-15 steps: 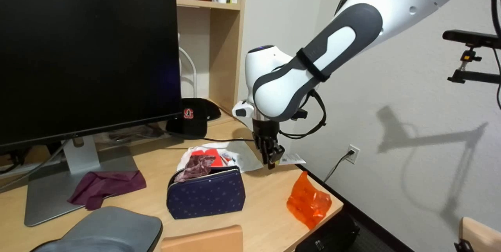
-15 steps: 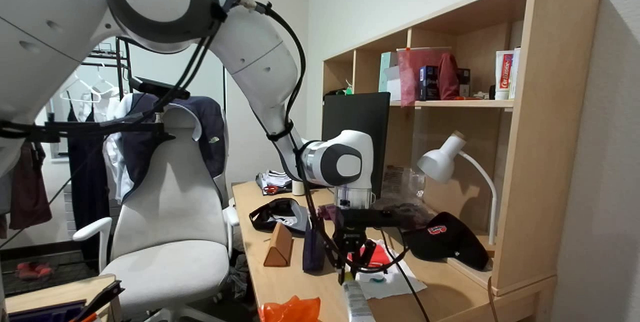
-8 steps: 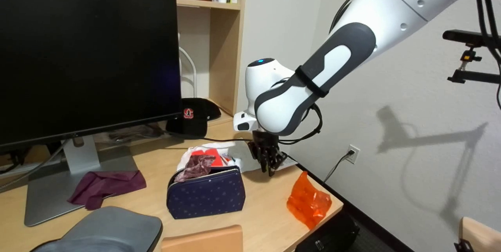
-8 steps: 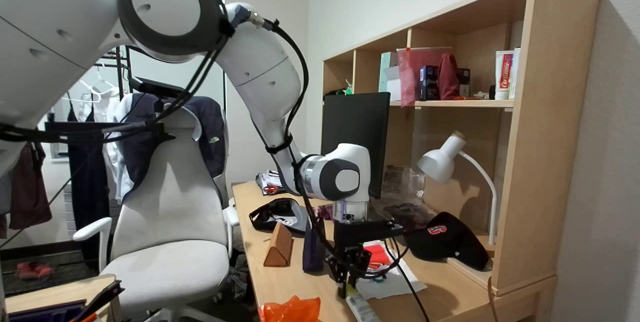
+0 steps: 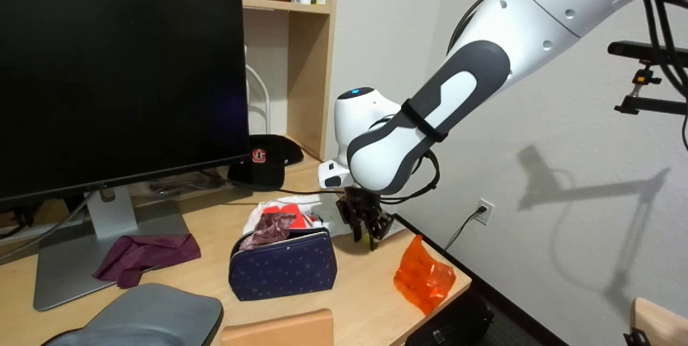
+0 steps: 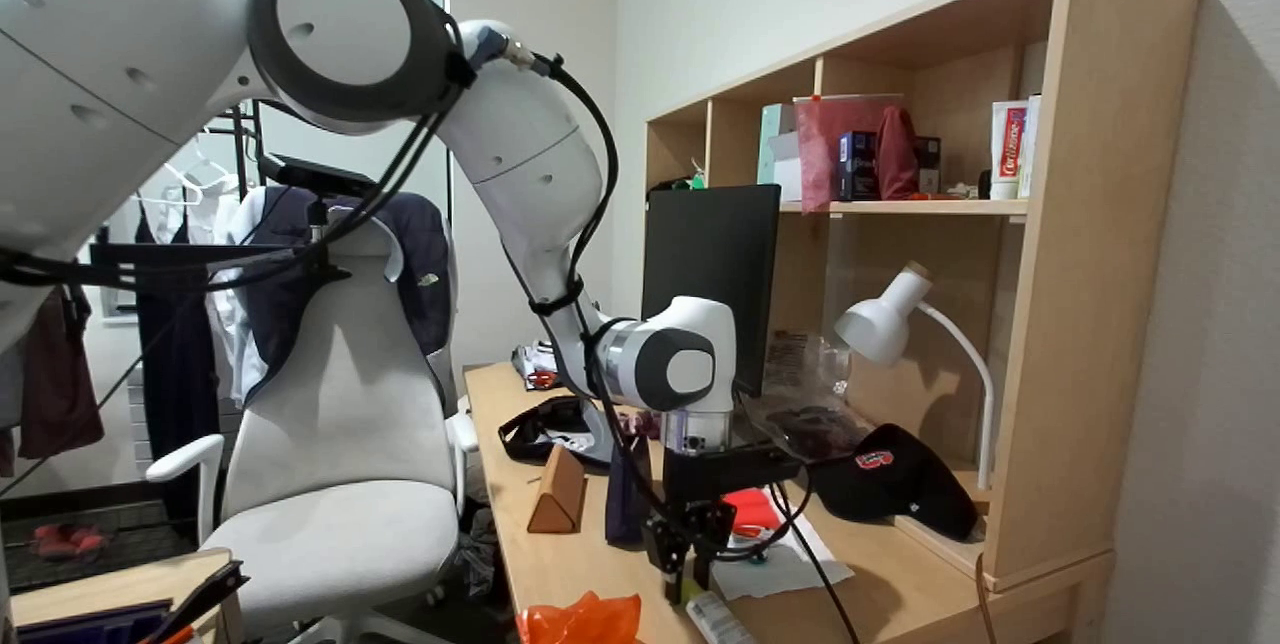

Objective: Move the bottle to the right edge of the desk

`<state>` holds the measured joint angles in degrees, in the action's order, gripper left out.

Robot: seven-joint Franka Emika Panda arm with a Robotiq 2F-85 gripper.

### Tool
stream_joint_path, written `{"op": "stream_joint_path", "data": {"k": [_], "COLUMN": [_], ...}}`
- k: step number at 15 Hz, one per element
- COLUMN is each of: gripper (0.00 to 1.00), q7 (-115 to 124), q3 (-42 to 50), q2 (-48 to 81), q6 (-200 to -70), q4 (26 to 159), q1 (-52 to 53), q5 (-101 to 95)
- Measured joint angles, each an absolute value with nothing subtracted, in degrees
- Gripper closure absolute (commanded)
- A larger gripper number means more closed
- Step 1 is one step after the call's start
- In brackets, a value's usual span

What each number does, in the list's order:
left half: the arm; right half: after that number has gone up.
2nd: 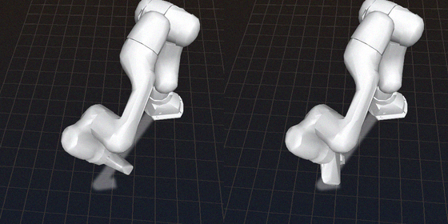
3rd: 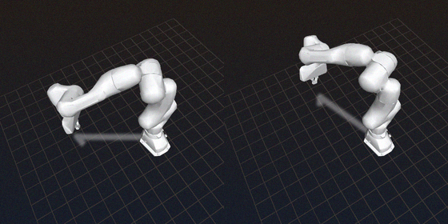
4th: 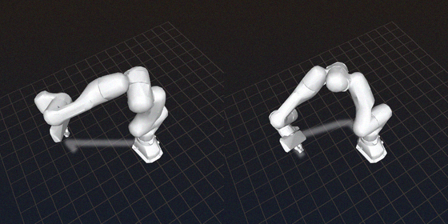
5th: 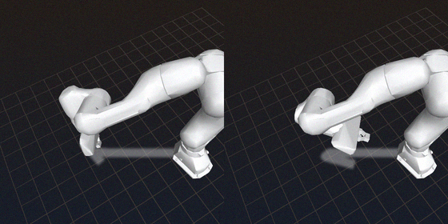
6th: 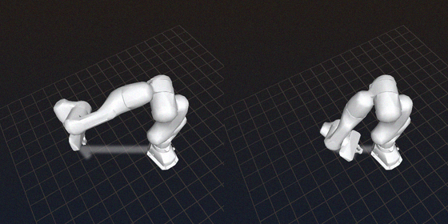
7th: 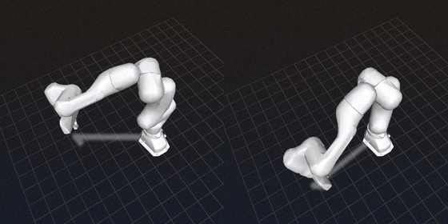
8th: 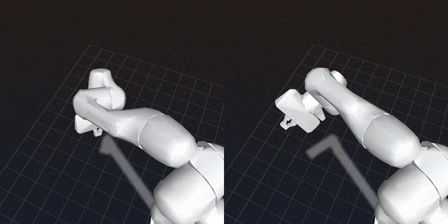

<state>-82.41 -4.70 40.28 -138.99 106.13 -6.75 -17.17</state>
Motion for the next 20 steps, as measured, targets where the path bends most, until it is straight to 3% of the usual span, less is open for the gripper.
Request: {"op": "stream_joint_path", "data": {"k": [4, 20], "gripper": [0.01, 0.00], "q7": [-78.44, -53.58], "q3": [-4.52, 0.34], "q2": [39.95, 19.05], "q6": [-143.73, -138.58], "q4": [106.40, 116.66], "q1": [-6.93, -11.17], "q5": [-12.51, 3.00]}}
